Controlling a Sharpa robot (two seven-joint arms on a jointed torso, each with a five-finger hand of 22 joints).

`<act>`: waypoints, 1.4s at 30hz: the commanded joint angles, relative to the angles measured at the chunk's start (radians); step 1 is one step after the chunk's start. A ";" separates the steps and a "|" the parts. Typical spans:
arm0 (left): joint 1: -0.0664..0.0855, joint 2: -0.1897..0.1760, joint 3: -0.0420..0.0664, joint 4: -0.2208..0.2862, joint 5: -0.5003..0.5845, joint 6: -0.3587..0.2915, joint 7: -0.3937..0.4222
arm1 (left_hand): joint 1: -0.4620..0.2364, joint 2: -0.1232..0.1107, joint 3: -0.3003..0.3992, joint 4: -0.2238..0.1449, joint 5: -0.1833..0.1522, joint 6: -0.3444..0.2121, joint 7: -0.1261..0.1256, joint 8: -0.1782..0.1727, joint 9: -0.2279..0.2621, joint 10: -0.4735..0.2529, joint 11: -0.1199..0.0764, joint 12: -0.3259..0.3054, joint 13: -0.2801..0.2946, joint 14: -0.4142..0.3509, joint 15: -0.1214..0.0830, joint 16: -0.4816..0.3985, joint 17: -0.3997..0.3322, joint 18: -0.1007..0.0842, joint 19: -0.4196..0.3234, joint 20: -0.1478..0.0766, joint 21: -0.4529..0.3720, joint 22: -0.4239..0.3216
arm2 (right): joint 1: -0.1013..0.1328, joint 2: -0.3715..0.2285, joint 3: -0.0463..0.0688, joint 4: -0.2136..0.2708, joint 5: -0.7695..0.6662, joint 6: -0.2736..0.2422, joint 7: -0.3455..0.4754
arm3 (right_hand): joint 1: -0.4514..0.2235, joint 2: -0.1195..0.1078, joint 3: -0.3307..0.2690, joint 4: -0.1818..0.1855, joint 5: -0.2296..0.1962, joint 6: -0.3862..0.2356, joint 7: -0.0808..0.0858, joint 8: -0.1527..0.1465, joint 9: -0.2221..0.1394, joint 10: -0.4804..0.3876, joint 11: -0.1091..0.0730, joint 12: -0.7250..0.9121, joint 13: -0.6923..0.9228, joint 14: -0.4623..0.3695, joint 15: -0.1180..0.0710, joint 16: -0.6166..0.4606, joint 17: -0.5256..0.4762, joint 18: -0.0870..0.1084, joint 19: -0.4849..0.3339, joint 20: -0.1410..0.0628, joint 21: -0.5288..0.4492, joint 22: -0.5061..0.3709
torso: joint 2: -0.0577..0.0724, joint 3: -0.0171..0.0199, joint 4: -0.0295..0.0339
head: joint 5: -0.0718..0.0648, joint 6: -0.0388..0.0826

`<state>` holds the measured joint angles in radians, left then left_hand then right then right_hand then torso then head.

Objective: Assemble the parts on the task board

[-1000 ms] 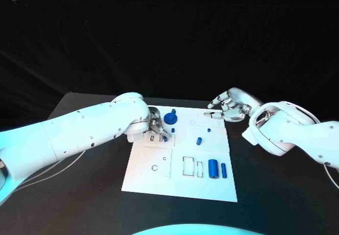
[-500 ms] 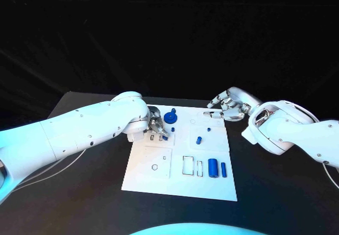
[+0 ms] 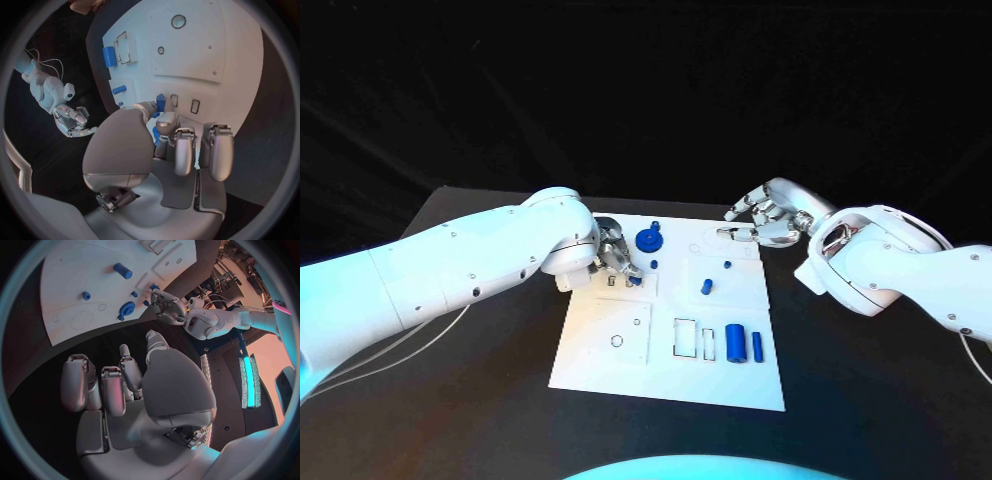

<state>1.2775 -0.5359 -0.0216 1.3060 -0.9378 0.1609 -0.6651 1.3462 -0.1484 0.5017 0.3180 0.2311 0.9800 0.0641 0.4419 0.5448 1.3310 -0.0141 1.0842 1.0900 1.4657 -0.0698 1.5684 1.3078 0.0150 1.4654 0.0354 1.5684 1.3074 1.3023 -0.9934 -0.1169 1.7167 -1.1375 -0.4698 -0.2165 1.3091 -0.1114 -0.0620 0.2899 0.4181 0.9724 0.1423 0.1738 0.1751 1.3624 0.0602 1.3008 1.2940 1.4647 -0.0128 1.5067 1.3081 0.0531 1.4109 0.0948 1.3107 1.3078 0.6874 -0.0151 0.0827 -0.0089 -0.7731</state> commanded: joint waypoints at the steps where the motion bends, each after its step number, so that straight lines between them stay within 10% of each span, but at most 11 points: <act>1: 0.001 -0.010 0.001 0.013 0.054 -0.052 0.011 | -0.009 -0.013 0.182 -0.174 0.002 -0.005 -0.003 0.007 0.154 0.012 -0.001 0.007 0.007 0.105 -0.001 0.002 0.263 -0.015 0.105 -0.004 0.002 0.262 | -0.001 0.000 0.000 -0.001 -0.012 0.013 -0.002 | -0.002 0.009 -0.006 -0.002 0.003 0.000 -0.008 0.005 0.001 -0.002 -0.008 -0.003 0.000 0.072 -0.005 -0.006 0.127 0.014 -0.004 -0.004 -0.005 0.068 | 0.000 0.0002 0.0010 | 0.002 0.001; 42: -0.027 -0.030 -0.001 0.051 -0.170 -0.062 0.013 | -0.042 -0.055 0.211 -0.220 -0.002 0.009 -0.012 0.025 0.191 0.026 -0.009 0.001 -0.002 0.105 -0.007 0.002 0.263 -0.015 0.105 -0.008 0.002 0.263 | -0.002 -0.002 -0.001 0.002 -0.012 0.011 0.002 | -0.002 0.009 -0.007 -0.002 0.004 0.000 -0.008 0.005 0.001 -0.002 -0.008 -0.004 -0.001 0.072 -0.005 -0.006 0.127 0.014 -0.004 -0.004 -0.005 0.068 | 0.002 -0.0001 -0.0005 | 0.004 -0.008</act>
<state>1.2510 -0.5684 -0.0229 1.3558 -1.0914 0.0820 -0.6549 1.3033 -0.1992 0.5634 0.2557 0.2252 0.9812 0.0635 0.4621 0.5490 1.3488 -0.0244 1.0893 1.0893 1.4656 -0.0697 1.5683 1.3074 0.0149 1.4653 0.0356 1.5684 1.3080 1.3012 -0.9956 -0.1174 1.7169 -1.1377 -0.4693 -0.2174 1.3070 -0.1094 -0.0620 0.2898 0.4181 0.9724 0.1423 0.1738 0.1751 1.3624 0.0602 1.3008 1.2941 1.4648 -0.0127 1.5067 1.3076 0.0531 1.4109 0.0947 1.3107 1.3073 0.6892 -0.0151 0.0822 -0.0050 -0.7819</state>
